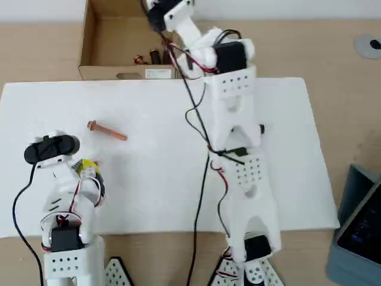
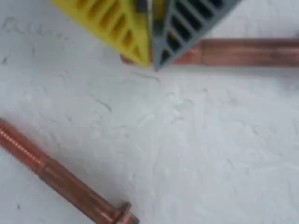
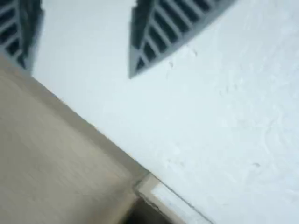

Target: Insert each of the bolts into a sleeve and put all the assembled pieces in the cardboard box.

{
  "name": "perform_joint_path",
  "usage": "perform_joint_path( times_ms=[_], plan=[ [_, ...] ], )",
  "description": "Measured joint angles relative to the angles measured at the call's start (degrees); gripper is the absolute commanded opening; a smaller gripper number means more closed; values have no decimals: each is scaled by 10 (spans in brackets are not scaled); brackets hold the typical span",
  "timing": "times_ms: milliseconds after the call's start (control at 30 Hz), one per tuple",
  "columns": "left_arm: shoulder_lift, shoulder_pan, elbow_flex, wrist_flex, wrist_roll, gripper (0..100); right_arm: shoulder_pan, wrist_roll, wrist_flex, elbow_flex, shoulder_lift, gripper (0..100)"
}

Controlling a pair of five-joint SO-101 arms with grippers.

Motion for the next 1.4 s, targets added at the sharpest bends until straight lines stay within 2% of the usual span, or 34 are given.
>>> perform_joint_path(
  times_ms=[167, 300, 500, 667, 1000, 1233, 1400],
  plan=[
    [0, 0, 0, 0, 0, 2, 33, -25, 2, 7, -40, 152],
    [0, 0, 0, 0, 0, 2, 60, -46, 2, 76, -92, 152],
    [0, 0, 0, 0, 0, 2, 99, -100, 2, 263, -205, 152],
    [0, 0, 0, 0, 0, 2, 127, -114, 2, 440, -267, 152],
    [0, 0, 0, 0, 0, 2, 161, -112, -2, 651, -278, 154],
    [0, 0, 0, 0, 0, 2, 173, -10, -67, 725, -278, 155],
    [0, 0, 0, 0, 0, 2, 171, -13, -70, 733, -278, 154]
  ],
)
